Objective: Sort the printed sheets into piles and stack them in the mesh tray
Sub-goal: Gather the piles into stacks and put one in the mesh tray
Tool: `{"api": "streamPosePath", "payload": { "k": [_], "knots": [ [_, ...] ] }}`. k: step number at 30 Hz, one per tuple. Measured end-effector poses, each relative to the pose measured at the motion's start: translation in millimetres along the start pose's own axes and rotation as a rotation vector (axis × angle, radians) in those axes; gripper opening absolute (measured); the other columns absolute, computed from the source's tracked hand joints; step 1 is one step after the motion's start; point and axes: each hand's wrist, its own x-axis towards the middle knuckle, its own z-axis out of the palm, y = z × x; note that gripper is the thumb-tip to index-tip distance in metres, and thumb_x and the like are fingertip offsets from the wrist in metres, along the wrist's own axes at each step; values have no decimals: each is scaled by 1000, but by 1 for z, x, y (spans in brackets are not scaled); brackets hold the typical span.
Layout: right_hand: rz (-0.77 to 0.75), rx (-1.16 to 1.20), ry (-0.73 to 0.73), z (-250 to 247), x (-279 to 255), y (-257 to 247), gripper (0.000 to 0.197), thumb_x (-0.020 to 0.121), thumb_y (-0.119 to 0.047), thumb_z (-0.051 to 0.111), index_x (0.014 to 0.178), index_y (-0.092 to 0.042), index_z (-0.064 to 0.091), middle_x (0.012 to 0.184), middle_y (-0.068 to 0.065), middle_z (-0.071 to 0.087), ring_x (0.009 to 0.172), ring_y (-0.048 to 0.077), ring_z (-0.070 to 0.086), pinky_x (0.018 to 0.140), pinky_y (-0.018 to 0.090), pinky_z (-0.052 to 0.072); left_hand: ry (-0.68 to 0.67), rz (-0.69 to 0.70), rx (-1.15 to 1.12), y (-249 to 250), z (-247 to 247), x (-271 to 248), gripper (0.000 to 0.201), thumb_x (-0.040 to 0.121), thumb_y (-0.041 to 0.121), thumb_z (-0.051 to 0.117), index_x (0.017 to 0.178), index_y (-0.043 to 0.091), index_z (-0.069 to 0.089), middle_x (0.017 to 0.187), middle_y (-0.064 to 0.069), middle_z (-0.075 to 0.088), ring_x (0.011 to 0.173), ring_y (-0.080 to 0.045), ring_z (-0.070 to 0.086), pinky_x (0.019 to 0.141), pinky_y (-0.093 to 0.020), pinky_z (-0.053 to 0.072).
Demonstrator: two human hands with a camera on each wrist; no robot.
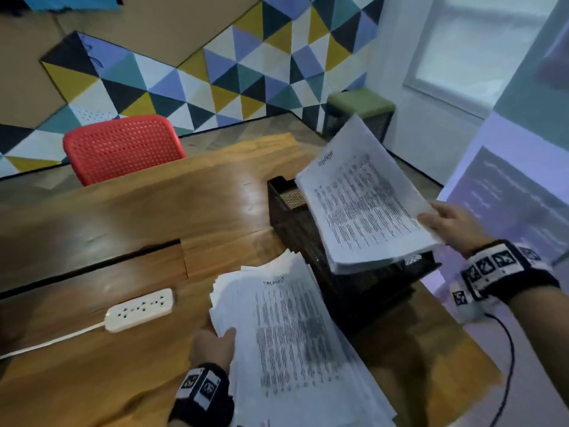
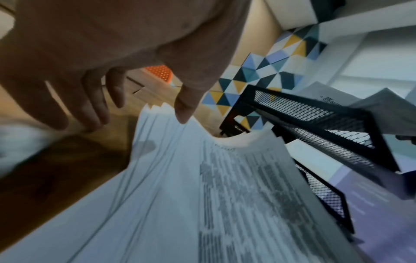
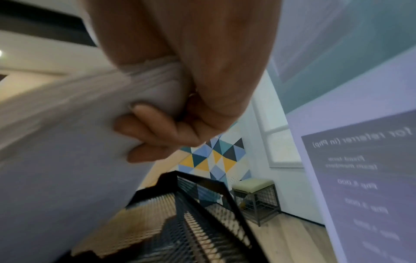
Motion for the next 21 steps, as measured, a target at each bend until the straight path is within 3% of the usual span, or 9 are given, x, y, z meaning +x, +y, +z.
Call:
{"api": "streamPosePath", "payload": {
  "k": [2,3,4,6,8,13,15,17,21],
  "knots": [
    [-9,-195,-98,-2,23,1,13,92,-9,60,104,-11,65,94,9,65,75,21,62,65,10,43,-22,-84,54,-10,3,-2,42,87,35,68,99,-5,68,101,-18,70,79,-29,59,75,-32,47],
    [-34,-295,-134,-1,34,4,12,93,-5,57,101,-11,64,91,10,66,73,22,62,64,12,45,-44,-120,64,-14,6,-4,46,87,40,66,102,-4,67,104,-18,70,83,-31,61,77,-33,49],
    [-56,-370,-162,3,44,9,16,93,-5,56,103,-11,66,92,13,68,77,28,65,68,21,48,-54,-141,68,-17,9,-3,49,85,44,65,105,-2,66,104,-18,70,86,-32,64,79,-34,51],
    [-68,-510,-170,17,58,19,30,92,-10,58,121,-10,64,103,17,70,93,32,65,80,34,47,-42,-152,81,-24,18,-2,49,79,47,66,104,4,67,100,-14,71,86,-33,67,80,-35,55],
    [-83,-638,-115,33,63,28,37,93,-15,56,129,-10,57,112,19,69,101,34,64,84,37,46,-18,-169,70,-22,26,-8,46,73,44,69,100,7,66,96,-12,70,83,-32,67,78,-36,57],
    [-102,-833,-62,56,52,38,16,89,-13,50,103,-7,50,98,22,64,82,36,58,66,36,43,-22,-215,66,-14,34,-20,49,72,38,76,101,1,63,104,-15,64,86,-32,62,73,-34,54],
    [-167,-857,-16,60,46,42,30,85,-8,53,115,-5,51,108,20,59,92,38,58,68,37,44,-33,-240,27,-13,36,-20,57,69,39,78,106,0,61,109,-16,63,82,-30,61,70,-34,54],
    [-289,-802,27,64,37,42,45,84,-8,58,128,-3,51,124,20,53,104,41,56,75,43,50,-45,-239,-53,-12,33,-21,51,70,38,79,102,3,64,102,-14,68,82,-31,64,76,-38,57],
    [-515,-603,98,69,12,33,54,78,-5,71,129,-1,56,129,20,54,115,37,53,92,45,49,-116,-191,-250,-14,24,-35,27,74,32,80,90,14,68,85,-3,70,77,-26,67,82,-38,55]
  ]
}}
